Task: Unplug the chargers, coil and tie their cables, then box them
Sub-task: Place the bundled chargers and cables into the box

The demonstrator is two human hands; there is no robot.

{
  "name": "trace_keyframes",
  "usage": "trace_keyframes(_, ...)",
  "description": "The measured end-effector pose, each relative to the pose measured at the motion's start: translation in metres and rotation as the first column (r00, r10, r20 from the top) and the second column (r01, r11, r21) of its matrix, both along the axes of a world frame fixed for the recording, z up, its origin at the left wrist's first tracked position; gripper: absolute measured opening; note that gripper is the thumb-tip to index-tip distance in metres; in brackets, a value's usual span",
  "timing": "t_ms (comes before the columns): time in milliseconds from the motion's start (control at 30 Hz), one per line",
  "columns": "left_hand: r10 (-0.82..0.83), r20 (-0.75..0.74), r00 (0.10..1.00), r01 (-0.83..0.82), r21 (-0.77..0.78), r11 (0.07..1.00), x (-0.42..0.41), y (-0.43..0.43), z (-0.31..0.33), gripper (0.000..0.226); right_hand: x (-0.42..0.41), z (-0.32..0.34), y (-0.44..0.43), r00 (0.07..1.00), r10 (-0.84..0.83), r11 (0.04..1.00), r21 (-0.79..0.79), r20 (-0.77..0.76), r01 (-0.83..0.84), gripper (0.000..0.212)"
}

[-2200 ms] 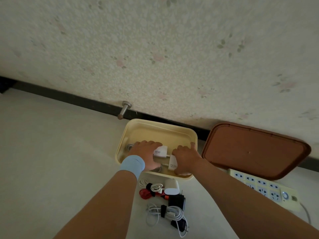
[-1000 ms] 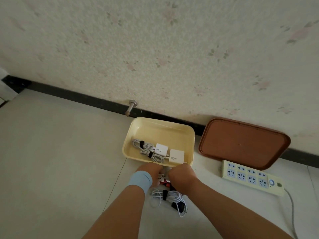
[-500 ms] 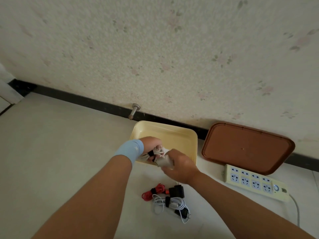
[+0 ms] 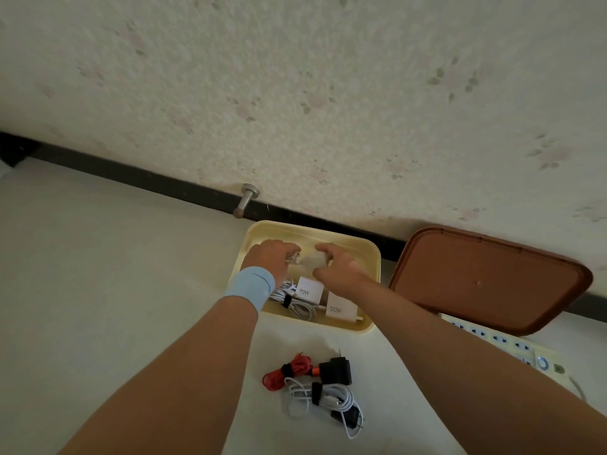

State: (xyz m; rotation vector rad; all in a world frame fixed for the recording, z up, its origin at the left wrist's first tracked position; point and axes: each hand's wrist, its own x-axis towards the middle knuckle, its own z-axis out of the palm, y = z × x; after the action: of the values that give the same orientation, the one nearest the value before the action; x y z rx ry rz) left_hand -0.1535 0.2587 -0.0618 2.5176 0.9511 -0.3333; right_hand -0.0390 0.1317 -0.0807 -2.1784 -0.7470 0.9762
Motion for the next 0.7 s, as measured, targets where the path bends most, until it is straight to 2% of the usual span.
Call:
trace_keyframes(67,-0.071,-0.056,0.996,0.078,0.133,0.988,0.004,0.0,-0.007,0.048,0.001,-0.008,0.01,1.0,0.013,1.0,-0.028,0.021,-0.013,0.06)
trace_keyframes(100,-0.099,-0.09,0.991,0.111,0.152,0.982,0.006,0.0,-0.012,0.051,0.001,-0.012,0.014,0.999,0.032,0.998,-0.056,0.038,-0.03,0.061)
trace_keyframes(200,-0.117,-0.181,0.977,0.139,0.112,0.984,0.007,0.002,-0.028,0.054,-0.002,-0.021,0.021,0.994,0.101,0.986,-0.137,0.04,-0.095,0.067)
trace_keyframes(333,-0.103,-0.164,0.981,0.115,0.067,0.991,-0.006,0.005,-0.038,0.053,-0.007,-0.028,0.023,0.968,0.239,0.943,-0.255,0.072,-0.214,0.071)
trace_keyframes(433,-0.209,-0.245,0.947,0.212,-0.014,0.977,-0.02,0.007,-0.042,0.078,-0.009,-0.028,0.021,0.884,0.426,0.836,-0.457,0.19,-0.305,0.077)
trace_keyframes(500,-0.247,-0.276,0.929,0.257,-0.001,0.966,-0.025,0.009,-0.043,0.093,-0.01,-0.028,0.019,0.886,0.44,0.825,-0.457,0.147,-0.333,0.082)
trace_keyframes(600,-0.28,-0.34,0.898,0.351,0.171,0.921,-0.026,0.008,-0.039,0.091,-0.012,-0.029,0.016,0.877,0.463,0.833,-0.4,0.127,-0.382,0.089)
trace_keyframes(700,-0.272,-0.411,0.87,0.364,0.163,0.917,-0.02,0.008,-0.036,0.091,-0.012,-0.03,0.014,0.851,0.507,0.813,-0.405,0.136,-0.419,0.089)
